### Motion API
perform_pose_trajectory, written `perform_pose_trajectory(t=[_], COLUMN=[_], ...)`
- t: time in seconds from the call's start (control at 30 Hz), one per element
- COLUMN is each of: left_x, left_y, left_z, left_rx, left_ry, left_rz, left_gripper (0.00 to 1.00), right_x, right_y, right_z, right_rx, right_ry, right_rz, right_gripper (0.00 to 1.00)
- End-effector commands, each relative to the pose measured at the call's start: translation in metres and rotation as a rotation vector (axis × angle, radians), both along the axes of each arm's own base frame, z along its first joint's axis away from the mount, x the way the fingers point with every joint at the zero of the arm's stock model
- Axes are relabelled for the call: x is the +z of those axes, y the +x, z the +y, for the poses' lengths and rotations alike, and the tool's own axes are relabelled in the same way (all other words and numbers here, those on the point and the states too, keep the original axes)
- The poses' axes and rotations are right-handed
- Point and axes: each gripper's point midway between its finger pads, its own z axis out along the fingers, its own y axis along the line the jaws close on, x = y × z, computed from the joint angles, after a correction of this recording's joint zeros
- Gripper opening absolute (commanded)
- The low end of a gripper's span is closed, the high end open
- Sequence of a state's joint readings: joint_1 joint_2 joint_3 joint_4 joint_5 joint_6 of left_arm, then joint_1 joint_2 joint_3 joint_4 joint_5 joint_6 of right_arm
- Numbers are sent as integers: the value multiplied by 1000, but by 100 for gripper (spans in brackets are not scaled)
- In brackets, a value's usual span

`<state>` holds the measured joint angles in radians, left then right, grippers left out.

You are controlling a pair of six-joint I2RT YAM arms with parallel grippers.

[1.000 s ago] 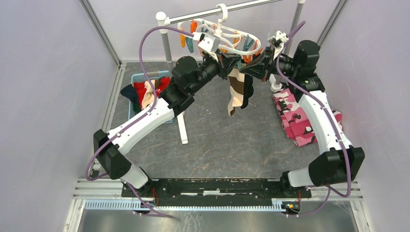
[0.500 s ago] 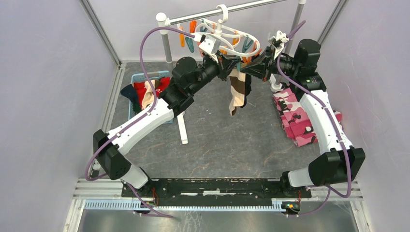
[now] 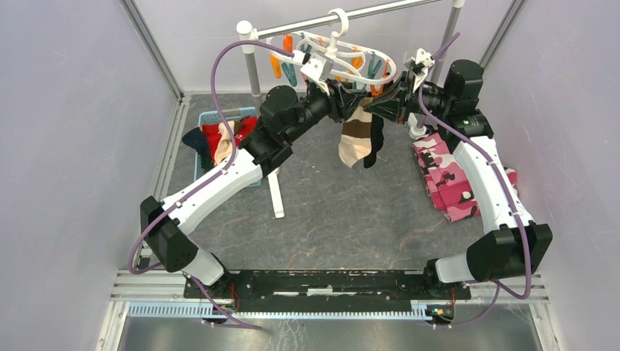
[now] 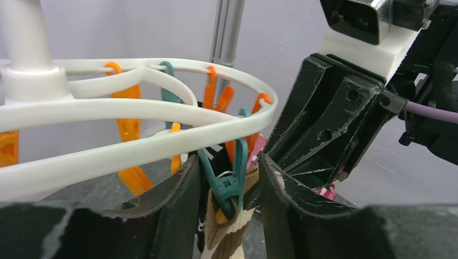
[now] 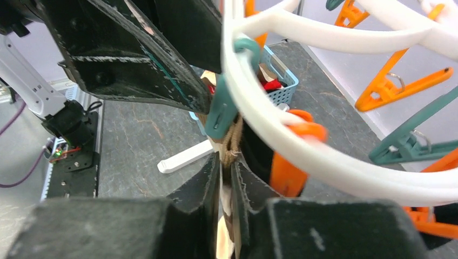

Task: Clip the socks to the hanger
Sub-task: Clamp the sock onto the hanger.

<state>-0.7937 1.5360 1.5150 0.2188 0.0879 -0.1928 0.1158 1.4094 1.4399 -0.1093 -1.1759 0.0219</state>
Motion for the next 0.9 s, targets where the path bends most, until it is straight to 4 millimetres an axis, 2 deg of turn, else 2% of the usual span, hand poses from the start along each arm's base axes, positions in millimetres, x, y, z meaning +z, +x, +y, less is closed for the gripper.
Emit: perform_pose_trajectory(t=[0.0,0.1,0.2,0.3,0.47,0.6,0.67,0.87], left_x=[29,28,23,19,9,-8,-21,-107], left_y=[-16,-19,-23,-31,-56,-81,-94,-128], left_z=[10,11,13,18,25,32,38,65], left_rx=[-21,-31,-38,-52,-126,-202,-232,-274], left_ry=[-46,-50,-48,-49,-32,2,25,155], left_rz=[-59,-51,-39,-28,-27,-36,-36,40], left_gripper=[52,61,67,73,82,87,88,91], right_x=[5,1,-3,-10,-34,-62,-79,-130], right_y=[-1,-3,-6,-10,-18,-32,-39,-65], right_z=[-2,-4,-7,-13,-31,-47,-54,-70], right_rx=[5,-6,-23,-52,-111,-139,-144,-143], right_ry=[-18,-30,-48,-66,-117,-176,-211,-275], right_rz=[-66,-69,-77,-89,-94,-124,-143,-197], right_gripper=[22,36,56,69,79,85,87,98])
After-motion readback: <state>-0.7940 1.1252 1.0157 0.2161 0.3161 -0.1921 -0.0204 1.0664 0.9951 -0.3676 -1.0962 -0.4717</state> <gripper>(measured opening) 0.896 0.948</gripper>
